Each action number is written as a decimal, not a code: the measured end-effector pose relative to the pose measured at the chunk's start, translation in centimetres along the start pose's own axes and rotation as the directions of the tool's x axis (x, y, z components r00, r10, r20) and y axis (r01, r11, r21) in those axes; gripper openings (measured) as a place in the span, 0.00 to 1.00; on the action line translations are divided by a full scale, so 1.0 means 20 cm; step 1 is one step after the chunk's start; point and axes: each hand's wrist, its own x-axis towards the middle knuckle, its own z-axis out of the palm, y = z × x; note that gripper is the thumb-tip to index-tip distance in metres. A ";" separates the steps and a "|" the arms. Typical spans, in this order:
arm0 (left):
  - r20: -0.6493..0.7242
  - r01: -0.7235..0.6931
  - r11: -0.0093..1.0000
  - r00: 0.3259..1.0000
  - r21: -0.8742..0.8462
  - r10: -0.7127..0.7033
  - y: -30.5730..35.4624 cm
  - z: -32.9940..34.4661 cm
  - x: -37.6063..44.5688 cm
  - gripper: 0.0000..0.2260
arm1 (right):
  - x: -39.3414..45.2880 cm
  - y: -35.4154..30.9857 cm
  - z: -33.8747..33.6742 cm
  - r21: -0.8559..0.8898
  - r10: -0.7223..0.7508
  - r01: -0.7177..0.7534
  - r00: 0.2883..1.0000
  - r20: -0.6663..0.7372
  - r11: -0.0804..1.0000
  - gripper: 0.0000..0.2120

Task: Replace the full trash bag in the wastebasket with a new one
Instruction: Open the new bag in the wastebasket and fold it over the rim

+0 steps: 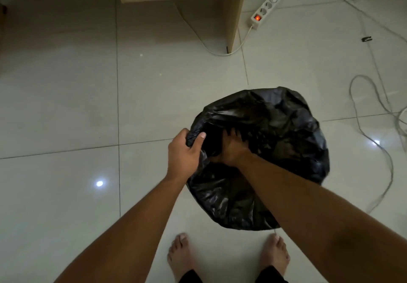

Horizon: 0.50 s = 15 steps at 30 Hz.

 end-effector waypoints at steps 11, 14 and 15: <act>-0.130 0.122 0.991 0.983 -0.055 -0.128 -0.03 0.00 -0.02 0.17 | -0.32 0.05 0.11 -0.109 -0.117 0.094 0.966 -0.229 0.990 0.42; -0.130 0.120 0.991 0.984 -0.052 -0.125 -0.02 0.02 -0.04 0.16 | -0.27 0.16 0.16 -0.187 0.080 -0.058 0.990 0.116 0.981 0.59; -0.131 0.122 0.991 0.983 -0.062 -0.129 -0.02 0.02 -0.05 0.16 | -0.25 0.20 0.17 -0.180 0.110 -0.075 0.976 0.191 0.981 0.60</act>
